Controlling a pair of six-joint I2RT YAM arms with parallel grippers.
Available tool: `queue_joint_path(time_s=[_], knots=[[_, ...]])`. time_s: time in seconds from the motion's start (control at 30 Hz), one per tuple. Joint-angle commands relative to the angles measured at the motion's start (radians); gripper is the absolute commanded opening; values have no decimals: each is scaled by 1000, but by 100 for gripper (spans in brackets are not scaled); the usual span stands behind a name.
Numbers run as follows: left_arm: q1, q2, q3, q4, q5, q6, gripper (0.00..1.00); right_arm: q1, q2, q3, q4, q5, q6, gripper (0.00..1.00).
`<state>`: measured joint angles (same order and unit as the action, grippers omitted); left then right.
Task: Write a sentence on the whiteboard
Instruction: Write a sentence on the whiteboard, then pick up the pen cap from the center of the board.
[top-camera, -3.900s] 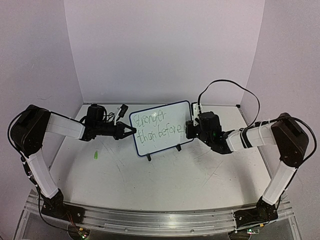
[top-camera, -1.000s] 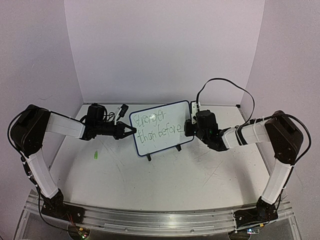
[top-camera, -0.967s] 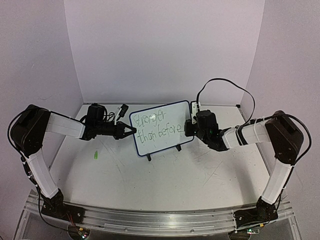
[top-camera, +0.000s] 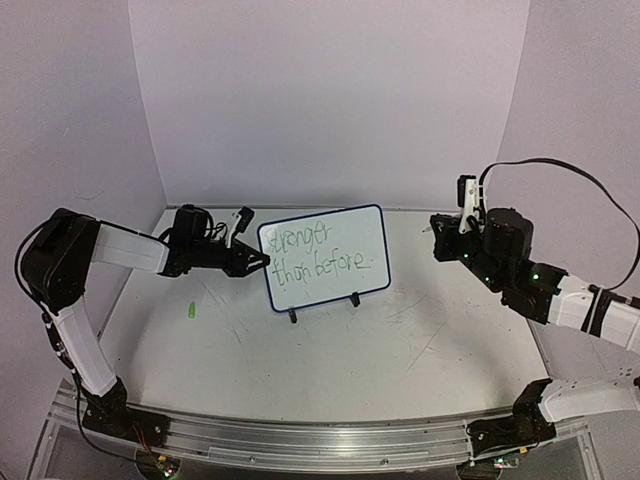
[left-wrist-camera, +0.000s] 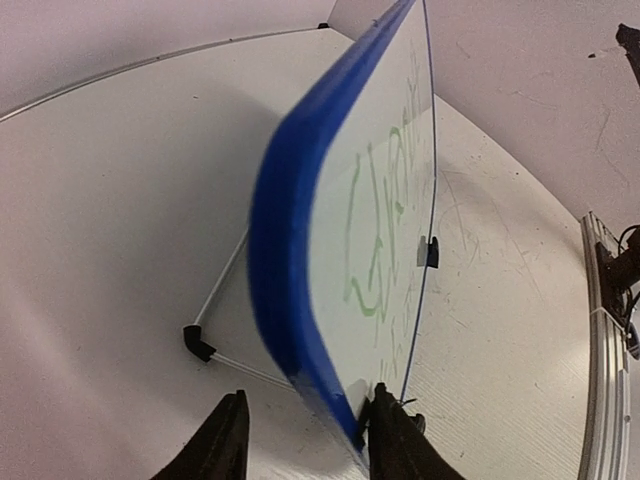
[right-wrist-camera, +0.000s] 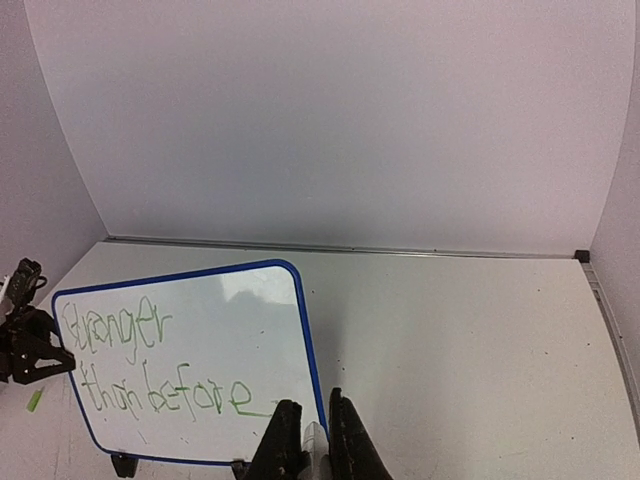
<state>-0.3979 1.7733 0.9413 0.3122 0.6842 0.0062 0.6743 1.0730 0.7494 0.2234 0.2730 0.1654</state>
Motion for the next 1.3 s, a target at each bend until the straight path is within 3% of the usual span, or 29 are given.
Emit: queue_joint_path(time_s=[0.0, 0.13, 0.27, 0.4, 0.5, 0.63, 0.77, 0.97, 1.17, 1.27], knots=[[27, -114, -16, -42, -94, 4, 50, -2, -14, -6, 17, 16, -11, 0], [27, -224, -39, -75, -133, -33, 83, -2, 1, 7, 25, -1, -27, 0], [27, -331, -51, -181, -173, -82, 86, -2, 3, 8, 28, -23, -44, 0], [26, -492, -170, -226, -232, -217, 88, -2, -3, -8, 33, -53, -48, 0], [27, -570, -233, -314, -378, -430, 86, -2, 0, -19, 42, -79, -48, 0], [27, -560, -201, -658, -601, -638, 75, -2, 2, -28, 50, -130, -46, 0], [54, -497, -151, -812, -760, -629, 78, -2, 5, -36, 58, -169, -43, 0], [78, -299, -105, -832, -756, -601, 72, -2, -16, -42, 59, -222, -32, 0], [78, -175, -75, -790, -752, -553, 50, -2, -33, -54, 60, -226, -29, 0], [78, -142, -81, -781, -762, -542, 46, -2, -39, -58, 60, -230, -26, 0]])
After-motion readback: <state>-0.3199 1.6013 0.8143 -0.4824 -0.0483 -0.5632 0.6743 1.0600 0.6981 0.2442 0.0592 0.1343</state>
